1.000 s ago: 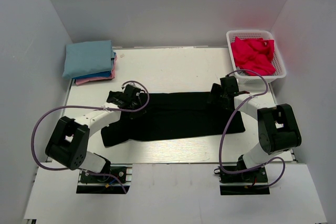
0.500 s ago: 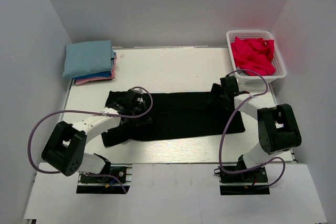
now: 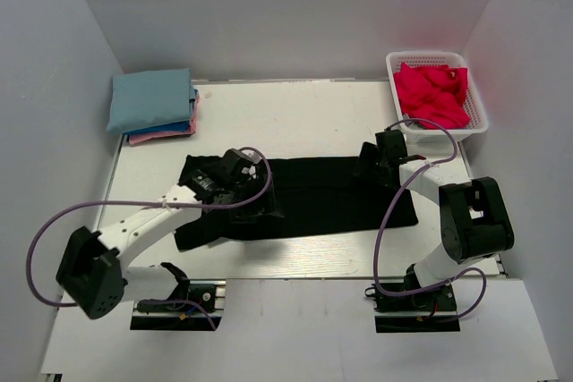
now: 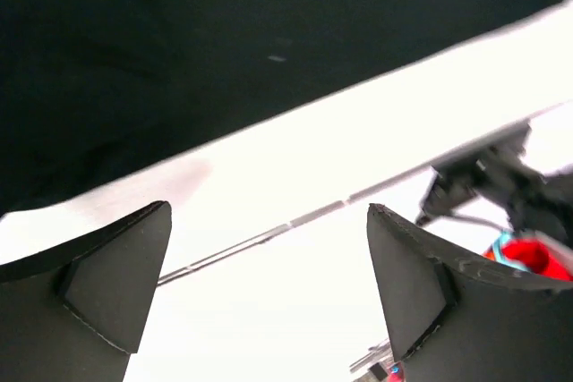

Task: Fold and stack the t-shirts
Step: Fold the other side of the tshirt into a rectangle, then rotate the tshirt 90 degrees

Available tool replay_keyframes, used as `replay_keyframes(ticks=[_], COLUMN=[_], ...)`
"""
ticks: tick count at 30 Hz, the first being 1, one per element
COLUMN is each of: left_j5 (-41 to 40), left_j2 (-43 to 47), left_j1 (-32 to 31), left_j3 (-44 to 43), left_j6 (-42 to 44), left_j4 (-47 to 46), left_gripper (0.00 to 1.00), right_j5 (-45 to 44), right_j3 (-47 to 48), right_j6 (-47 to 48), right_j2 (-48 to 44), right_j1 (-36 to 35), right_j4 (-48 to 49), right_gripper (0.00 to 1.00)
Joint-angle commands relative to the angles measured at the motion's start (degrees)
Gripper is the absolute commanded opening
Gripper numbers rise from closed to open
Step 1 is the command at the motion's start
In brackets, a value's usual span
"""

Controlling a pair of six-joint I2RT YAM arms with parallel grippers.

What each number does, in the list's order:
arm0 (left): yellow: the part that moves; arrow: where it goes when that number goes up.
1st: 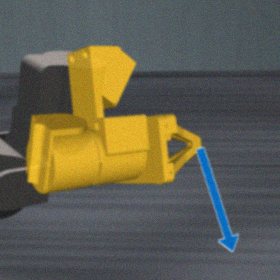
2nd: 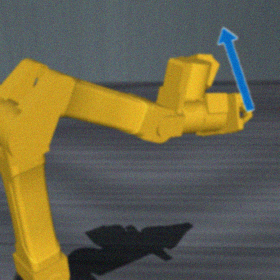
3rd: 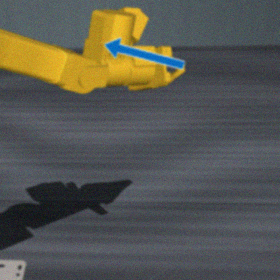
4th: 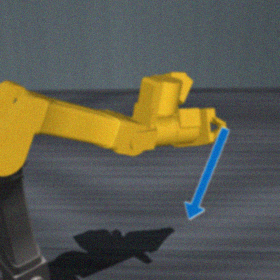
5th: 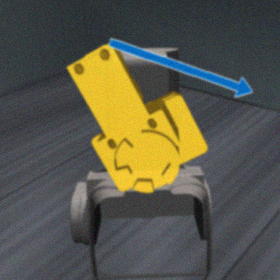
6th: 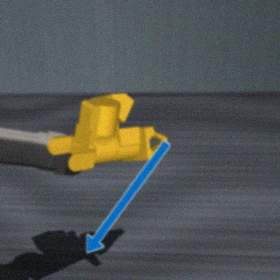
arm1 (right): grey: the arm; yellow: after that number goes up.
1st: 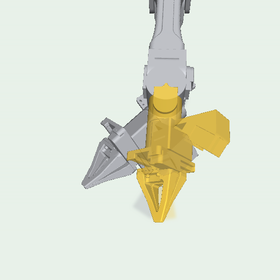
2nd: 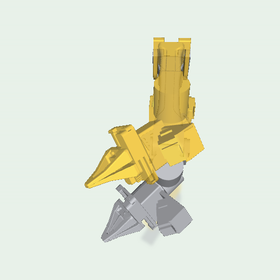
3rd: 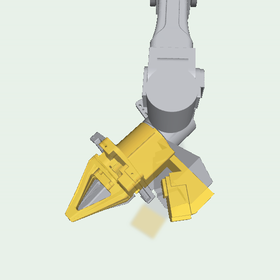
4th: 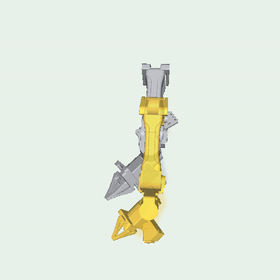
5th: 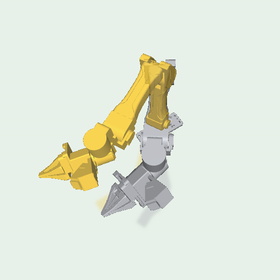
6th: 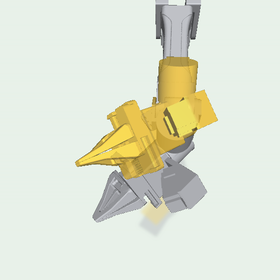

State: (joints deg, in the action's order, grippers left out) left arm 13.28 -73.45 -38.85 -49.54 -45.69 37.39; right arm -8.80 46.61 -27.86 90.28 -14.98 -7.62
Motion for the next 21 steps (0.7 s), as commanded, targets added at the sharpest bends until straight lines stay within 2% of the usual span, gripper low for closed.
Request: replay_keyframes(ticks=[1,2,4,5,6,7,8,10,11,13,14,16,21], left_j5=[2.5,1.8,-8.1,-18.4,-22.4,-27.3,-36.2,-42.3,-47.3,-47.4,-46.1,-45.1,-41.8], left_j2=[6.5,7.0,7.0,7.0,5.7,4.6,3.2,-1.7,-3.3,-7.1,-8.2,-10.8,-20.2], left_j1=[-1.2,-1.7,-1.8,-1.0,-0.1,-0.1,-0.1,1.1,2.4,4.5,6.1,8.0,13.3], left_j3=[-2.3,-2.3,-2.3,-2.3,-2.3,-2.8,-3.5,-5.1,-5.7,-7.1,-7.1,-8.7,-11.9], left_j6=[3.5,3.5,2.1,-0.3,-2.7,-6.9,-10.0,-15.5,-22.8,-24.1,-21.1,-18.6,-15.5], left_j4=[-0.5,-0.6,1.4,3.3,5.1,7.5,9.0,11.7,15.7,14.7,9.9,6.6,5.9], left_gripper=[1.00,1.00,1.00,1.00,1.00,1.00,1.00,1.00,1.00,1.00,1.00,1.00,1.00], right_j5=[1.4,1.5,1.4,1.2,1.0,1.1,0.9,0.6,0.6,1.0,1.1,1.1,0.1], right_j3=[0.6,0.7,0.6,0.4,0.6,0.8,1.1,1.5,1.7,3.2,4.1,5.8,6.0], right_j6=[0.0,-0.2,0.0,-0.2,-0.2,0.0,-0.1,0.7,0.7,2.0,2.3,3.0,3.3], right_j2=[1.1,0.8,0.2,0.1,-0.4,-0.5,-0.9,-1.6,-1.9,-1.7,-1.0,0.1,2.0], right_j1=[0.1,0.1,0.0,-0.2,0.0,0.1,0.0,0.0,-0.1,0.0,0.0,-0.2,0.0], right_j4=[-2.0,-2.0,-1.6,-1.2,-1.1,-1.2,-1.3,-1.3,-1.3,-0.7,-1.4,-2.7,-0.8], right_gripper=[0.90,0.90,0.90,0.90,0.90,0.90,0.90,0.90,0.90,0.90,0.90,0.90,0.90])
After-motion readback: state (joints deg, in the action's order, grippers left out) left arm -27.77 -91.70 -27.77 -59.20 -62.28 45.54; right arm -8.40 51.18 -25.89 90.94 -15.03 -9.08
